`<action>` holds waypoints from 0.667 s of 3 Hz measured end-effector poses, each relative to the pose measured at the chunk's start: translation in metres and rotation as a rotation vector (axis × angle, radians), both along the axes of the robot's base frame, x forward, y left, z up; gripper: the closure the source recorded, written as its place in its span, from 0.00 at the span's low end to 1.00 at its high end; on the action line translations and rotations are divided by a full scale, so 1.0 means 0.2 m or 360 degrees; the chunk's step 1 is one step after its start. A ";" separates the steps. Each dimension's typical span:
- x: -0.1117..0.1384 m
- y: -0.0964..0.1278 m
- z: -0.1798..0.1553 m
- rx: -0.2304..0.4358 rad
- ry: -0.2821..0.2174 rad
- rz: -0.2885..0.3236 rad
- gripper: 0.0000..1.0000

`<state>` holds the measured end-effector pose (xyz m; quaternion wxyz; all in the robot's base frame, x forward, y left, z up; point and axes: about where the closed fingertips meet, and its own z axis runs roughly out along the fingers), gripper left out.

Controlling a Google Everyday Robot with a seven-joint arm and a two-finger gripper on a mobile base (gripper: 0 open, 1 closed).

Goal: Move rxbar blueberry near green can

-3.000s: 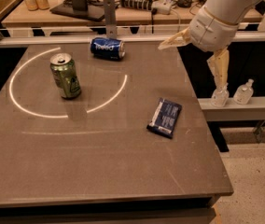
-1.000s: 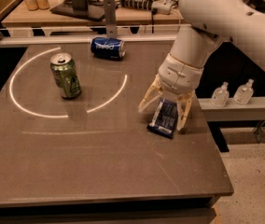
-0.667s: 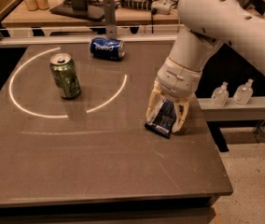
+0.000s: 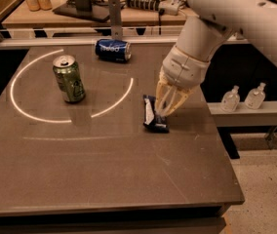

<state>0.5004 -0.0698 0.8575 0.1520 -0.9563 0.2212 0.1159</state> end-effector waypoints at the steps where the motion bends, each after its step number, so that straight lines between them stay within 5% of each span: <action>1: 0.16 0.08 0.15 0.0099 -0.0102 -0.0153 1.00; 2: 0.32 0.17 0.24 0.0218 -0.0146 -0.0223 1.00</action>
Offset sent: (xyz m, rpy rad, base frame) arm 0.1019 0.0530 0.0685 0.2238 -0.1075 -0.1901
